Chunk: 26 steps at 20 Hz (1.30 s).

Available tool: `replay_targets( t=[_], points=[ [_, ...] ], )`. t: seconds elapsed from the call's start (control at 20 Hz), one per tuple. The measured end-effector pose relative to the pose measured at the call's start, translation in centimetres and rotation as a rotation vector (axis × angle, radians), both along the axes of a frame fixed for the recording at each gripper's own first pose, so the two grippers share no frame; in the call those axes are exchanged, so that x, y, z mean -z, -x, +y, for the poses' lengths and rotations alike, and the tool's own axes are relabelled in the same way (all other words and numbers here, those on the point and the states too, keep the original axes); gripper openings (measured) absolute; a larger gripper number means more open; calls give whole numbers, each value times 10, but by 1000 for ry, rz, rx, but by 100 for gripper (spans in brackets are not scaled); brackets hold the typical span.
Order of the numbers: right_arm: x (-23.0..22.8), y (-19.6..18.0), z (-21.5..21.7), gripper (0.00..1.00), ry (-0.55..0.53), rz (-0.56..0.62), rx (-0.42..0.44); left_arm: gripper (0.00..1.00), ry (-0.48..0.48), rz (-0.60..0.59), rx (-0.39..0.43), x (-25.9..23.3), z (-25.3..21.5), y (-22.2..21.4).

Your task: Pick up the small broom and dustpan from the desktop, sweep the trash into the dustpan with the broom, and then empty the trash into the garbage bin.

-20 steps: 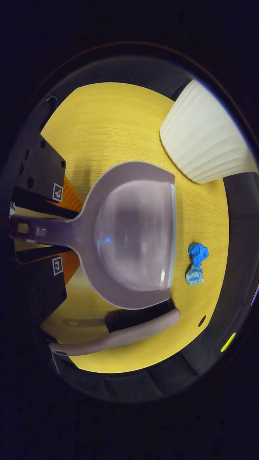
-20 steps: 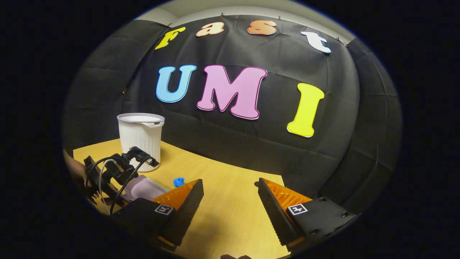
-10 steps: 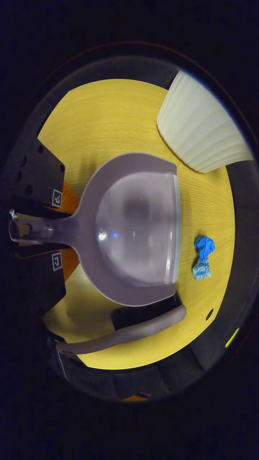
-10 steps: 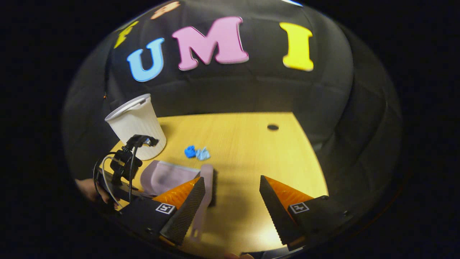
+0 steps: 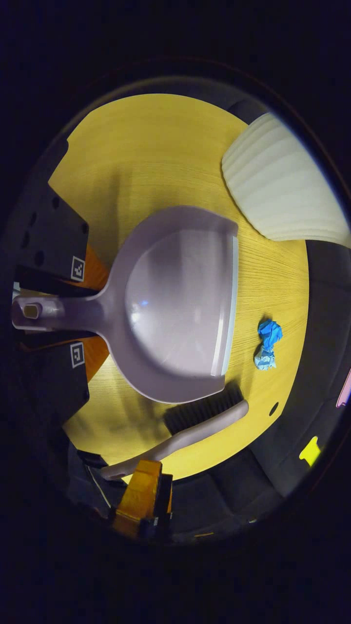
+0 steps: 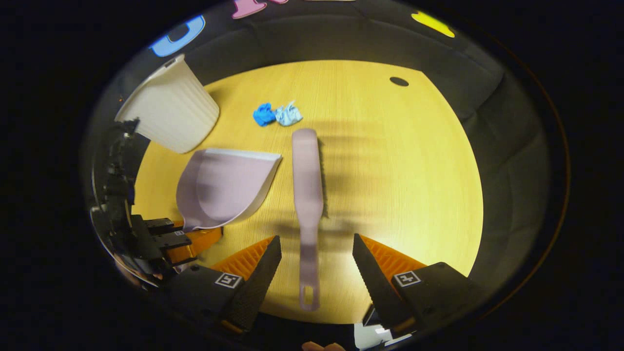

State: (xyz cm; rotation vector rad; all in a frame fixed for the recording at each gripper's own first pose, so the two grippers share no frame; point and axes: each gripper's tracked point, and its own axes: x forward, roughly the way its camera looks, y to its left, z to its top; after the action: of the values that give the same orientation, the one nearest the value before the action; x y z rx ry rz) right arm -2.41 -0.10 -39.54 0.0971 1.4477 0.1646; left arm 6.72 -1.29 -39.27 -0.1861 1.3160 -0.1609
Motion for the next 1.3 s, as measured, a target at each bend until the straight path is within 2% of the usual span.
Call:
replay_targets(
  t=[0.2,0.3,0.4,0.5,0.55,0.6,0.65,0.7,0.75,0.8,0.85,0.95,1.0,1.1,1.15,1.2,1.3],
  points=[
    [20,2,0,96,95,76,-31,29,48,-36,25,-2,5,5],
    [29,10,8,97,100,166,-8,29,58,-47,40,0,7,7],
    [39,8,12,97,109,201,5,29,71,-53,54,0,9,9],
    [46,11,15,82,99,264,42,29,81,-54,72,-1,10,11],
    [51,10,19,77,93,276,65,29,88,-54,80,-1,11,11],
    [55,5,20,78,84,270,77,29,97,-55,85,-1,12,12],
    [55,2,20,70,78,274,87,29,102,-54,88,-1,12,11],
    [58,2,19,60,86,283,97,29,103,-53,93,0,13,12],
    [58,4,19,43,80,299,104,29,101,-50,97,0,14,12],
    [61,7,20,45,76,321,106,29,99,-46,98,0,14,12],
    [62,6,20,37,77,334,98,29,96,-41,99,0,14,11],
    [62,-1,20,33,70,318,92,29,84,-32,106,1,15,12],
    [64,-2,21,28,61,321,99,29,77,-27,108,0,15,12],
    [64,-4,19,29,46,332,102,29,61,-13,113,-1,16,12],
    [65,-7,14,36,57,327,80,29,52,-4,115,-1,17,13],
    [65,-9,6,29,80,317,48,29,47,7,114,-1,19,13],
    [66,-19,-5,28,94,299,9,29,45,23,109,-3,24,15]
  ],
)
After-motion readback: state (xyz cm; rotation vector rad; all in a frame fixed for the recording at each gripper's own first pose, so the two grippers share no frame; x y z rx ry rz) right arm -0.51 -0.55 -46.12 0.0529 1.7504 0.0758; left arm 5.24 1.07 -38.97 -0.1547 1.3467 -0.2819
